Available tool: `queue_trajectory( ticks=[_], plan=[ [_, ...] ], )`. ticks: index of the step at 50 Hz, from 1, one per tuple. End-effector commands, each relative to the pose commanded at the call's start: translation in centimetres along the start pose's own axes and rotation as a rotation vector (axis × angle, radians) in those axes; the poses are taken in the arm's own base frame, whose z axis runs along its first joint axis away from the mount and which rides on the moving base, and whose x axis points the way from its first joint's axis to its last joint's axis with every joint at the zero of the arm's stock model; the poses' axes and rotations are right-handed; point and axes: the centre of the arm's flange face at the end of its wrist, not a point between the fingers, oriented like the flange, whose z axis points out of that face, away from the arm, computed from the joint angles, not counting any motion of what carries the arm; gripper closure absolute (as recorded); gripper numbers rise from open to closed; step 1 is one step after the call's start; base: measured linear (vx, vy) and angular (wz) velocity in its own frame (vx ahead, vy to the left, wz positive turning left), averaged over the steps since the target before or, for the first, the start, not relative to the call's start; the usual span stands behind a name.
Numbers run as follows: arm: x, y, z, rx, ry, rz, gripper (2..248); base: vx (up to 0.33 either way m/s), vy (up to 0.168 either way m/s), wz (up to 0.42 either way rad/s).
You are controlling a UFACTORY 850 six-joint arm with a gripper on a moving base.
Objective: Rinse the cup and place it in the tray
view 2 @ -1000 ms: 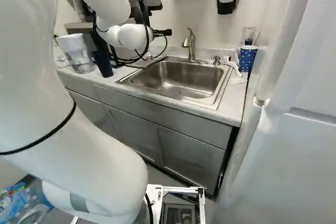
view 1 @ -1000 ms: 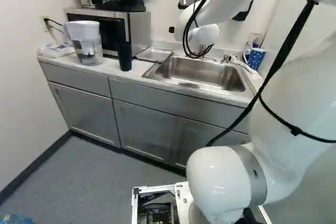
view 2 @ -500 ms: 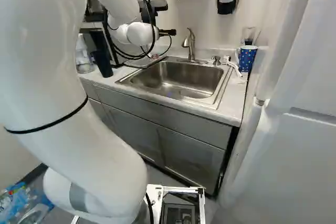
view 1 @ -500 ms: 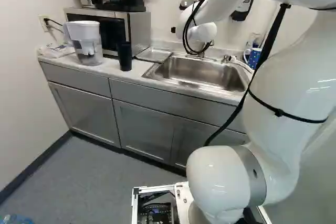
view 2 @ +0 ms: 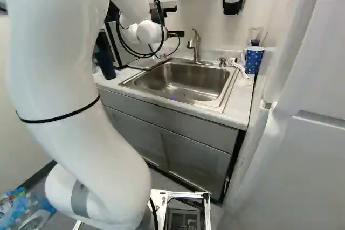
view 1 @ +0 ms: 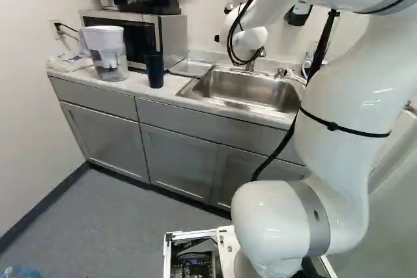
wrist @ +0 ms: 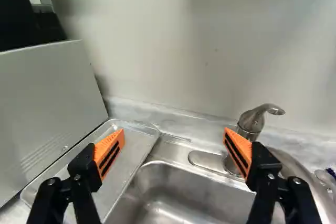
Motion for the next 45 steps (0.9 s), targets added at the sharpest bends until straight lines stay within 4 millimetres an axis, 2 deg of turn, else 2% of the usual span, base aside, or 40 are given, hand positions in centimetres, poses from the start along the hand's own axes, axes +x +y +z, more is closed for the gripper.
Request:
queue_trajectory(
  ticks=[37,45],
  plan=[
    [3.3,1.4,0.1,-0.023,-0.010,0.004,3,0.000,0.000,0.000],
    [3.4,1.8,0.1,-0.030,-0.035,0.006,3,0.000,0.000,0.000]
  ],
)
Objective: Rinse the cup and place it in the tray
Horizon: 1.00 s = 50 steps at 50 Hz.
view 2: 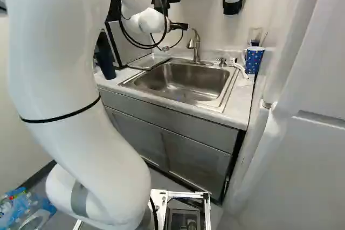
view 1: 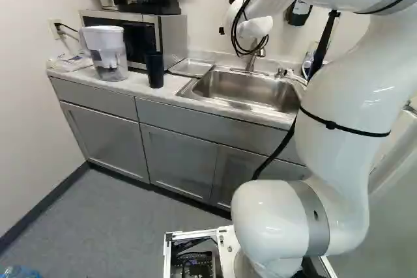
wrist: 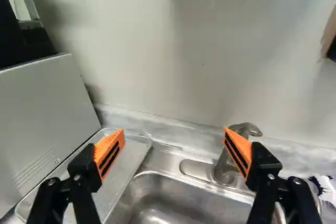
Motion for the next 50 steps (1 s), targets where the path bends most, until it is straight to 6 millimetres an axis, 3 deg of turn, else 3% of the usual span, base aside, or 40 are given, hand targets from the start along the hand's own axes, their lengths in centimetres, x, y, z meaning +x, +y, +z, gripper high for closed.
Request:
queue_trajectory(
  ticks=[27,50],
  plan=[
    [-0.7,1.9,0.3,-0.032,-0.088,0.008,3,0.000,0.000,0.000],
    [-0.5,2.9,1.9,-0.047,-0.085,0.011,3,0.000,0.000,0.000]
  ],
)
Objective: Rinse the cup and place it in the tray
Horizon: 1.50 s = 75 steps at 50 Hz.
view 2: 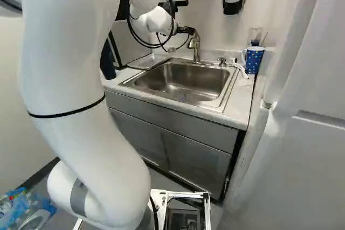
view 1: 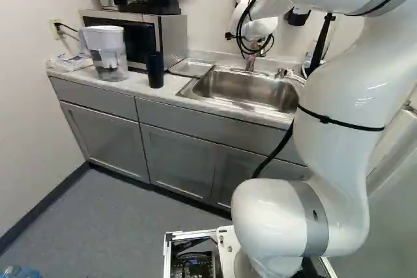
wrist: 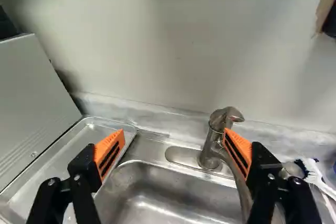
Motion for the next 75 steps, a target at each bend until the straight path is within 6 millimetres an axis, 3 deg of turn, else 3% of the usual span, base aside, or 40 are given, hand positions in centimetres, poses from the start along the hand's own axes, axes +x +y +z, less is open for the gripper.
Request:
queue_trajectory(
  ticks=[22,75],
  plan=[
    [0.4,0.6,1.9,-0.009,0.006,0.003,3,0.000,0.000,0.000],
    [1.2,0.6,3.3,-0.009,0.064,0.002,3,0.000,0.000,0.000]
  ],
)
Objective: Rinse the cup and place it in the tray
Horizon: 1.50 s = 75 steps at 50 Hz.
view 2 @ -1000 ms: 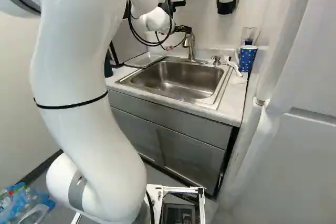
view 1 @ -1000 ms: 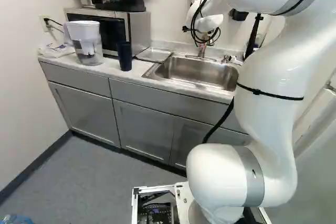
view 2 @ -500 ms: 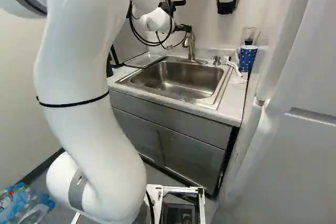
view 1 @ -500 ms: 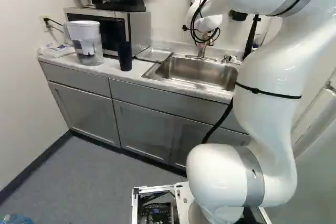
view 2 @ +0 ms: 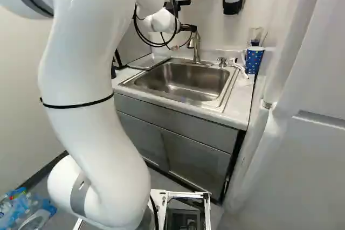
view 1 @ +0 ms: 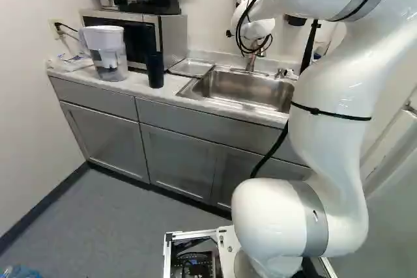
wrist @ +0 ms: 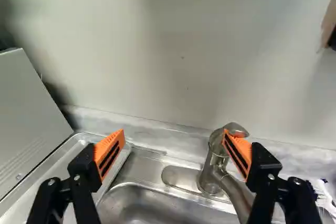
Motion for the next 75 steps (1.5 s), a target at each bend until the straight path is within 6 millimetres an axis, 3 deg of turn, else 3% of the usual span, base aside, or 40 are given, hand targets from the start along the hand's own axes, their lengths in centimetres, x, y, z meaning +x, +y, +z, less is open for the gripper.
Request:
queue_trajectory(
  ticks=[75],
  plan=[
    [0.38,0.56,0.69,-0.009,0.035,0.002,3,0.000,0.000,0.000]
  ],
)
